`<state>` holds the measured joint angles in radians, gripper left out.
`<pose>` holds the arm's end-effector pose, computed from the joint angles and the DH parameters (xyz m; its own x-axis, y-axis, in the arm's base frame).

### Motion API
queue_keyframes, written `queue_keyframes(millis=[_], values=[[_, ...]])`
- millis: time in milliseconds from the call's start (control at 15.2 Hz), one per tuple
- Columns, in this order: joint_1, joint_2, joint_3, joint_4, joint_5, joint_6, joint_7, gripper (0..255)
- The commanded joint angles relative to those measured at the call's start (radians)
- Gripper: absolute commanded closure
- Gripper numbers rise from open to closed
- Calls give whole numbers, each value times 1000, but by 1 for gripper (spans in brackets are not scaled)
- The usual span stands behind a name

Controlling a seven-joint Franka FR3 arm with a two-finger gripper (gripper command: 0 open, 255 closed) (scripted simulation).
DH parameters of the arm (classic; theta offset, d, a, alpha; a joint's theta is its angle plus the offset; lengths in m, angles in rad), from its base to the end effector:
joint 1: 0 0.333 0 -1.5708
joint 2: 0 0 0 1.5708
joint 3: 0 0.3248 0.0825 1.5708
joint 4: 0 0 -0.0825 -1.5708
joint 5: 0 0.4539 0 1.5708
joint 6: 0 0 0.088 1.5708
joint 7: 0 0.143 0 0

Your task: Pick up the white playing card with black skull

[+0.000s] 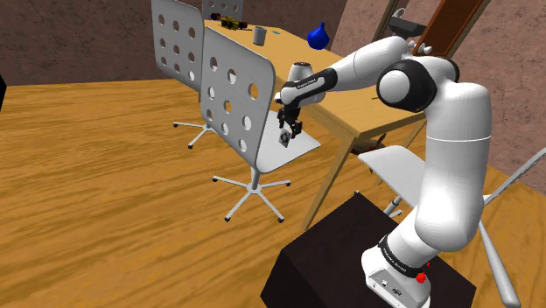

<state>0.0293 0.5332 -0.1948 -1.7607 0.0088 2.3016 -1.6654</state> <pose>0.7125 -0.1129 0.1966 0.0496 0.9944 -0.0929 0.9988 -0.0491 0.0078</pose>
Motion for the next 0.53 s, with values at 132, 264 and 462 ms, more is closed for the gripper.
queue_keyframes(millis=[132,264,462], values=[[-2,30,4,-6,4,36,0,0],[-3,31,4,-5,5,36,0,255],[-3,30,4,-6,4,36,-1,255]])
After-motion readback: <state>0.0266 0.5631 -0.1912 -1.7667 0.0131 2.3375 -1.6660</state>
